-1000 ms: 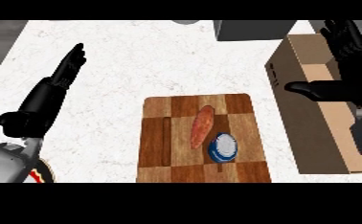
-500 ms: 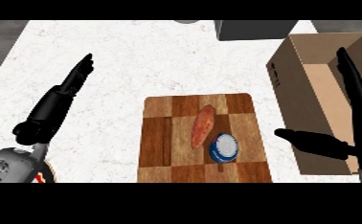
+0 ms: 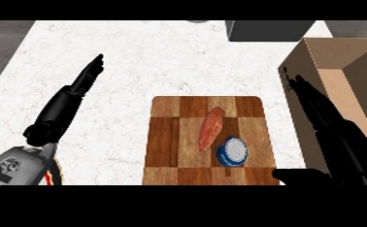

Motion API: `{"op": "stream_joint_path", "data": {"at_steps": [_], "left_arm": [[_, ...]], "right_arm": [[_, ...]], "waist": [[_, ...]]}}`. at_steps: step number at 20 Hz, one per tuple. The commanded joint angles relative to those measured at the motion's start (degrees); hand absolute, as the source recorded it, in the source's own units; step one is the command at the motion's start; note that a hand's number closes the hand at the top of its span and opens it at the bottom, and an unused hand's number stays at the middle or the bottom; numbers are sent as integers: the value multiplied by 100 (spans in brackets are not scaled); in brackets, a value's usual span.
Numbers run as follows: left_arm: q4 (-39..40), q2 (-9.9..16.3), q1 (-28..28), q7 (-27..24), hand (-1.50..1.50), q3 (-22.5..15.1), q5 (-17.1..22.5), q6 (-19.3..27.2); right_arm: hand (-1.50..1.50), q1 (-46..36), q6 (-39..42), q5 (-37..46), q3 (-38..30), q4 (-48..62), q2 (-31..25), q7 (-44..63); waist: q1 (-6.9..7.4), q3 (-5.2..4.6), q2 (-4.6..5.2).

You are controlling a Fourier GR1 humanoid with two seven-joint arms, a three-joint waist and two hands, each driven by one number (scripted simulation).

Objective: Pick the sweet potato from the cutting board and place it in the cardboard box

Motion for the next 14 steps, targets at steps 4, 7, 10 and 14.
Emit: {"op": "stream_joint_path", "data": {"at_steps": [4, 7, 10, 14], "left_arm": [[71, -59, -47, -85, 0, 84, 25, -227], [258, -50, -228, -22, 0, 160, -51, -285], [132, -226, -300, 200, 0, 72, -113, -210], [357, -156, -327, 12, 0, 277, -73, -347]], "right_arm": [[-150, -1329, 1776, 58, 1199, 35, 703, 2066], [-150, -1969, 2403, 1, 1413, 488, 1163, 2794], [-150, -2479, 2775, -108, 1558, 786, 1813, 3469], [-150, -2684, 2929, -289, 1623, 1325, 2249, 3807]], "waist": [[185, -1, 14], [150, 1, 21], [119, 5, 5], [69, 5, 4]]}}
